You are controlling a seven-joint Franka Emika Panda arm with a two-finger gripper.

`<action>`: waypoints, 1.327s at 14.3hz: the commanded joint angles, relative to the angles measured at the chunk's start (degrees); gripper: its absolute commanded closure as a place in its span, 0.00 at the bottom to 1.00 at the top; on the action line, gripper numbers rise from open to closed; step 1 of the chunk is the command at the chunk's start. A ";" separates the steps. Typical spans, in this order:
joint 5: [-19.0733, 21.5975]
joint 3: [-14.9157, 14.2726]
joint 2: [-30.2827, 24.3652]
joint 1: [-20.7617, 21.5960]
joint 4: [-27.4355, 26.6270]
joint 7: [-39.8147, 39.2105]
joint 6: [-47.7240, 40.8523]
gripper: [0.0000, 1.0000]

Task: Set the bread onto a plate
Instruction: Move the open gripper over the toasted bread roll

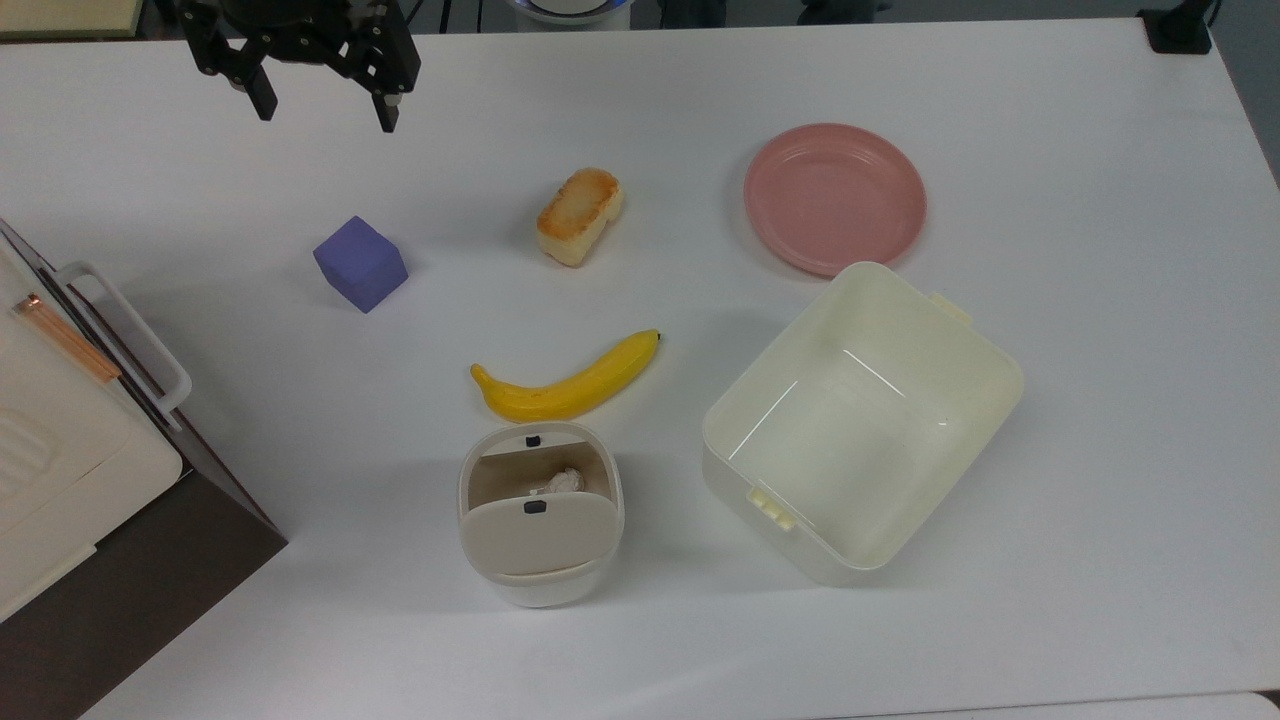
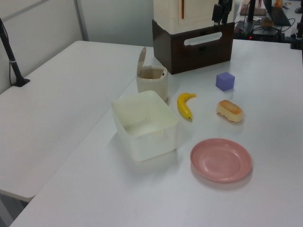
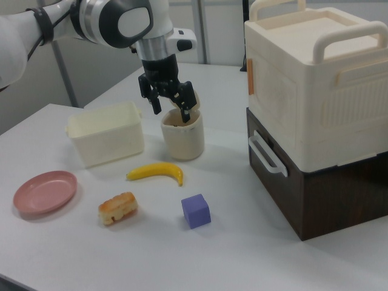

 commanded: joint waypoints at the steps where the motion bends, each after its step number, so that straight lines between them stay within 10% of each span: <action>1: 1.62 -0.22 0.31 -0.65 0.53 -0.64 2.45 0.00; 19: 1.64 0.05 -0.12 -0.31 -1.40 -1.26 0.01 0.00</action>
